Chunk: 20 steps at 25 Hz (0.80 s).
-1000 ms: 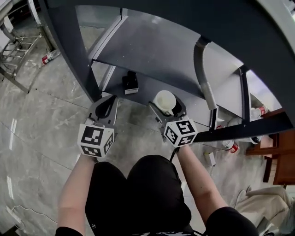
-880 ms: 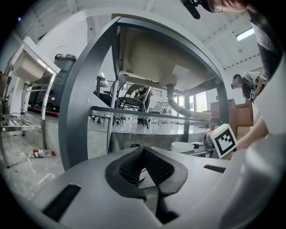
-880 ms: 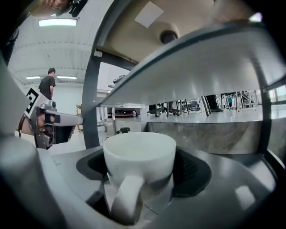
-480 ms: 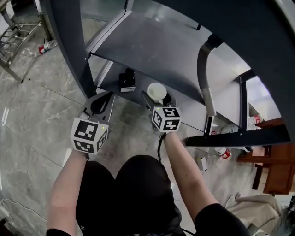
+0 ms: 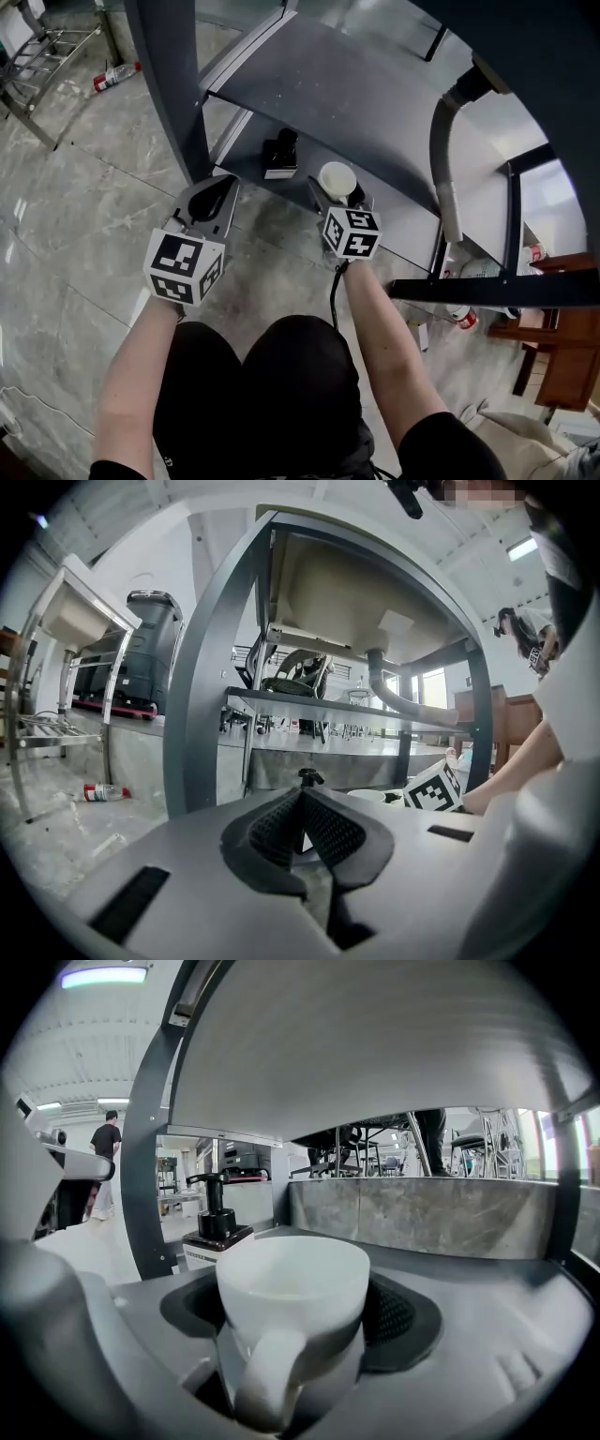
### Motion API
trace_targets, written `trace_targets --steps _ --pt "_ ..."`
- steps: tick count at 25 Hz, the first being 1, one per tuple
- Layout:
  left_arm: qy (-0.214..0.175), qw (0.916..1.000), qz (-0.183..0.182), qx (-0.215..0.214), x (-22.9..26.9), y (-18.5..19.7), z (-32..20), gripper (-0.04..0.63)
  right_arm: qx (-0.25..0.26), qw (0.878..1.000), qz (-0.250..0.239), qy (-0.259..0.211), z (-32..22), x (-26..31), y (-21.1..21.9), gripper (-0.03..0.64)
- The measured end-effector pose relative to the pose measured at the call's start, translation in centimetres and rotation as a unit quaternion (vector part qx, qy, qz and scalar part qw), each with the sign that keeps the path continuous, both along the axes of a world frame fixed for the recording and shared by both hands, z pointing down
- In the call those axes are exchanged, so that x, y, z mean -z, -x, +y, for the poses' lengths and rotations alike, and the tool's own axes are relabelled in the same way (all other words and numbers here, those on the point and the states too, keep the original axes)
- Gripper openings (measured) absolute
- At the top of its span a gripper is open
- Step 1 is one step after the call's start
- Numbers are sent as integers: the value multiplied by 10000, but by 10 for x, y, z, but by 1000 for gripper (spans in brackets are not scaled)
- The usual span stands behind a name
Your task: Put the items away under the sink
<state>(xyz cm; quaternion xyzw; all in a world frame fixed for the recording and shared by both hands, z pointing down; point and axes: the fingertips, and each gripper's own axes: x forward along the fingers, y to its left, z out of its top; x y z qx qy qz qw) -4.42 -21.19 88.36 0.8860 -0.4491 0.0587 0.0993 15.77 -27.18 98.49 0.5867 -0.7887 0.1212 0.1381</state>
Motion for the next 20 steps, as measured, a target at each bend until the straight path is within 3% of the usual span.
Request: trace_targets --steps 4,12,14,20 --pt "1 10000 -55 26 -3 7 0 9 -111 9998 5 -150 -11 0 -4 394" --pt "2 10000 -55 9 -4 9 8 9 -250 9996 85 37 -18 -5 -6 403" --pt "-7 10000 -62 17 -3 11 11 9 -234 9997 47 15 -13 -2 -5 437" --pt "-63 9999 -132 10 2 20 25 9 -355 9988 175 -272 21 11 -13 437"
